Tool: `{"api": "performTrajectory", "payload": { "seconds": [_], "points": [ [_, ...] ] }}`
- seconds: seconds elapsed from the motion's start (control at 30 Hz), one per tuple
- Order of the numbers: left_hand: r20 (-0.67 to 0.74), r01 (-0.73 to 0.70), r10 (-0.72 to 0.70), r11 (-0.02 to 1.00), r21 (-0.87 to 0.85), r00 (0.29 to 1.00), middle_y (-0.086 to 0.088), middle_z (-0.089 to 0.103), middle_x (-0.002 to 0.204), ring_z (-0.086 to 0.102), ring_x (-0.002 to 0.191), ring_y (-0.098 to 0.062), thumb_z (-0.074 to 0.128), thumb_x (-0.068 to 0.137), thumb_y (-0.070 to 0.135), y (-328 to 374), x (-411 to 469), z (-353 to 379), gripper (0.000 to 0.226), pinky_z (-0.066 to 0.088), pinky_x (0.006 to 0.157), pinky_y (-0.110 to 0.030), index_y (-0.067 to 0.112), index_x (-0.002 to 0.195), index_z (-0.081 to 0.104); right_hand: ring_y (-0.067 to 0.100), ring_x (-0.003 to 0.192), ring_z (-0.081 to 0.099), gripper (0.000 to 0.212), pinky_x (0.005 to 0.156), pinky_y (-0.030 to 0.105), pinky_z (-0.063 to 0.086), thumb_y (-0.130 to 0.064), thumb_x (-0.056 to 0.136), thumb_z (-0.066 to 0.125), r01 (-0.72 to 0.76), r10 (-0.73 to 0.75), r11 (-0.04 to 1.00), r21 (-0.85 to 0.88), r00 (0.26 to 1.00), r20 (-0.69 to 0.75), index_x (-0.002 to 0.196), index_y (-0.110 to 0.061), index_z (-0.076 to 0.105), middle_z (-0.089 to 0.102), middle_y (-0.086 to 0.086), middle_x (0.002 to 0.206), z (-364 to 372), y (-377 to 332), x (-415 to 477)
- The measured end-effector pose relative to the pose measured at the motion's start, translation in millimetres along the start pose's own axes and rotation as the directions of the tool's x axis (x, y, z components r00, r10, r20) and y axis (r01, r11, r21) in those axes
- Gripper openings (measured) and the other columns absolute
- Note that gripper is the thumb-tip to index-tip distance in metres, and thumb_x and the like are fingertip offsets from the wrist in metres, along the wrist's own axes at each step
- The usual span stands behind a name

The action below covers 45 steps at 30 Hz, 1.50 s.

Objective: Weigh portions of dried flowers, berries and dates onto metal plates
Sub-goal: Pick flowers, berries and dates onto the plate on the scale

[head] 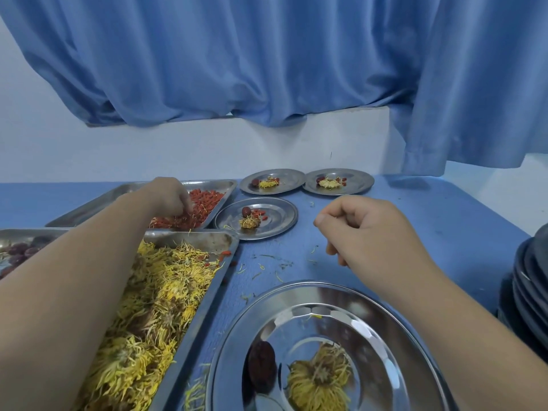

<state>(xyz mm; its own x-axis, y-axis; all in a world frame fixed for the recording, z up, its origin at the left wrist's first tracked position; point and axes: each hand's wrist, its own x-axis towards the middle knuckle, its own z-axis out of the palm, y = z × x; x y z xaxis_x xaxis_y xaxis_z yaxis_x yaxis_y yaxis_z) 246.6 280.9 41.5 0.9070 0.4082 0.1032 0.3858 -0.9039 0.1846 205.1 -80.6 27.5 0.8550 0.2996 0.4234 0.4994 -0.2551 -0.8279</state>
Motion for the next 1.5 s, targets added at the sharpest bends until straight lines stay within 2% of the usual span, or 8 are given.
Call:
{"api": "performTrajectory", "payload": {
  "seconds": [0.2, 0.33, 0.47, 0.63, 0.77, 1.07, 1.37, 1.5],
  "points": [
    [-0.015, 0.046, -0.048, 0.99, -0.134, 0.999, -0.001, 0.069, 0.083, 0.068, 0.069, -0.017, 0.068, 0.084, -0.002, -3, -4, -2, 0.019, 0.047, 0.056, -0.022, 0.015, 0.078, 0.073, 0.001, 0.041, 0.051, 0.019, 0.043, 0.012, 0.04, -0.017, 0.084, 0.06, -0.007, 0.007, 1.0, 0.013, 1.0, -0.017, 0.065, -0.017, 0.063, 0.058, 0.018, 0.064, -1, 1, 2],
    [-0.046, 0.011, -0.023, 0.971, -0.24, 0.999, -0.005, 0.073, 0.076, 0.067, 0.06, -0.011, 0.072, 0.083, 0.002, -1, -14, -14, 0.014, 0.054, 0.057, -0.026, 0.015, 0.078, 0.073, 0.0, 0.041, 0.054, 0.02, 0.044, 0.014, 0.04, -0.017, 0.085, 0.06, -0.011, 0.012, 1.0, 0.027, 1.0, -0.029, 0.066, -0.017, 0.064, 0.058, 0.021, 0.065, -5, -4, 2],
    [-0.06, -0.129, 0.114, 0.876, -0.464, 0.992, -0.005, 0.076, 0.081, 0.074, 0.075, -0.017, 0.072, 0.084, 0.005, 15, -44, -32, 0.012, 0.059, 0.082, -0.035, 0.015, 0.088, 0.075, -0.001, 0.041, 0.052, 0.018, 0.044, 0.015, 0.04, -0.019, 0.086, 0.06, 0.0, 0.003, 0.998, 0.057, 0.999, -0.044, 0.069, -0.016, 0.064, 0.059, 0.013, 0.059, -13, -14, 3],
    [0.018, -0.227, 0.304, 0.747, -0.625, 0.953, -0.007, 0.076, 0.087, 0.074, 0.075, -0.016, 0.071, 0.085, 0.003, 59, -110, -47, 0.014, 0.055, 0.066, -0.015, 0.014, 0.091, 0.076, 0.004, 0.04, 0.05, 0.019, 0.042, 0.017, 0.04, -0.016, 0.085, 0.061, 0.015, -0.002, 0.99, 0.143, 0.996, -0.09, 0.066, -0.017, 0.064, 0.056, -0.003, 0.049, -22, -26, 5],
    [0.082, -0.248, 0.416, 0.676, -0.694, 0.906, -0.006, 0.076, 0.086, 0.073, 0.076, -0.016, 0.069, 0.087, 0.003, 91, -160, -47, 0.014, 0.056, 0.068, -0.019, 0.013, 0.093, 0.075, 0.01, 0.043, 0.051, 0.017, 0.049, 0.024, 0.041, -0.018, 0.083, 0.06, 0.03, -0.016, 0.988, 0.154, 0.996, -0.092, 0.067, -0.02, 0.065, 0.06, -0.005, 0.048, -29, -35, 4],
    [0.28, -0.365, 0.538, 0.793, -0.489, 0.795, 0.011, 0.074, 0.105, 0.067, 0.098, 0.001, 0.062, 0.095, 0.016, 139, -211, -22, 0.019, 0.048, 0.088, -0.012, 0.023, 0.109, 0.072, 0.009, 0.042, 0.051, 0.018, 0.052, 0.025, 0.043, -0.019, 0.081, 0.06, 0.137, -0.131, 0.984, 0.112, 0.99, -0.058, 0.063, -0.021, 0.063, 0.06, -0.006, 0.048, -25, -54, -3],
    [0.032, -0.345, 0.429, 0.767, -0.541, 0.903, 0.006, 0.073, 0.09, 0.069, 0.084, -0.014, 0.069, 0.086, 0.002, 144, -231, -3, 0.025, 0.058, 0.077, -0.025, 0.024, 0.094, 0.075, 0.009, 0.051, 0.052, 0.017, 0.059, 0.03, 0.047, -0.02, 0.081, 0.058, 0.193, -0.189, 0.979, 0.068, 0.981, -0.05, 0.065, -0.018, 0.063, 0.059, -0.007, 0.051, -29, -61, -2],
    [0.021, -0.313, 0.391, 0.766, -0.561, 0.92, 0.005, 0.075, 0.092, 0.07, 0.087, -0.011, 0.072, 0.084, 0.005, 146, -236, 0, 0.021, 0.056, 0.084, -0.025, 0.021, 0.097, 0.074, 0.012, 0.056, 0.054, 0.014, 0.065, 0.032, 0.05, -0.022, 0.082, 0.058, 0.203, -0.203, 0.979, 0.017, 0.979, -0.01, 0.069, -0.019, 0.065, 0.06, -0.008, 0.057, -27, -59, -4]
  ]
}}
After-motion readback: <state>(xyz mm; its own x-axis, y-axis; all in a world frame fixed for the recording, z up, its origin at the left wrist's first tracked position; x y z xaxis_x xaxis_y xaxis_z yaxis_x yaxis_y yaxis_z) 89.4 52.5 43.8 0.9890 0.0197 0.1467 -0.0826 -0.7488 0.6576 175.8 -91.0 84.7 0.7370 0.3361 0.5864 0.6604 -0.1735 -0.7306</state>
